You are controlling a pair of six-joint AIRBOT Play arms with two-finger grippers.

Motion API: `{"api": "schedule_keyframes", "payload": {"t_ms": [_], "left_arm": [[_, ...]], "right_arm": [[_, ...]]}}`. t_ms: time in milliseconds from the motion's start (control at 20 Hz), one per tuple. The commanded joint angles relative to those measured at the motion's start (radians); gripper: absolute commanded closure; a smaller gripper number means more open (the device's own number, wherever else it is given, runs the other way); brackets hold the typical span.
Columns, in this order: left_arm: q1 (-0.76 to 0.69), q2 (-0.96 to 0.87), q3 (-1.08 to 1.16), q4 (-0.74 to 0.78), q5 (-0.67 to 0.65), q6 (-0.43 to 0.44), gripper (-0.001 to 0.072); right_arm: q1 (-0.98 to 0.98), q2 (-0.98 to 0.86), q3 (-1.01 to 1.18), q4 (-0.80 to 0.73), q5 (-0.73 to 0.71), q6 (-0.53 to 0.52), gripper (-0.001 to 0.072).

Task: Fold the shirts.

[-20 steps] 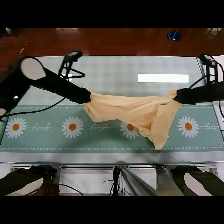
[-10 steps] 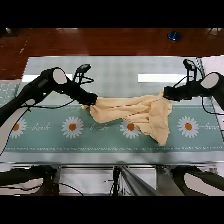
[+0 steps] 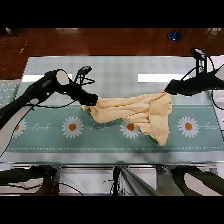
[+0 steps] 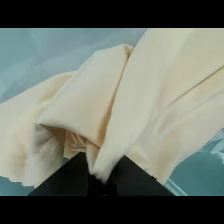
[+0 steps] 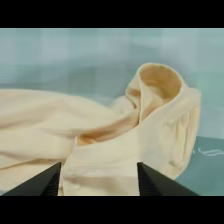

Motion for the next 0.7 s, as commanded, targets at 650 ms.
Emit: {"api": "schedule_keyframes", "payload": {"t_ms": [650], "left_arm": [[0.000,0.000,0.000,0.000,-0.025,0.001,0.0655]], "right_arm": [[0.248,-0.166,-0.078,-0.175,0.135,0.088,0.0116]]}}
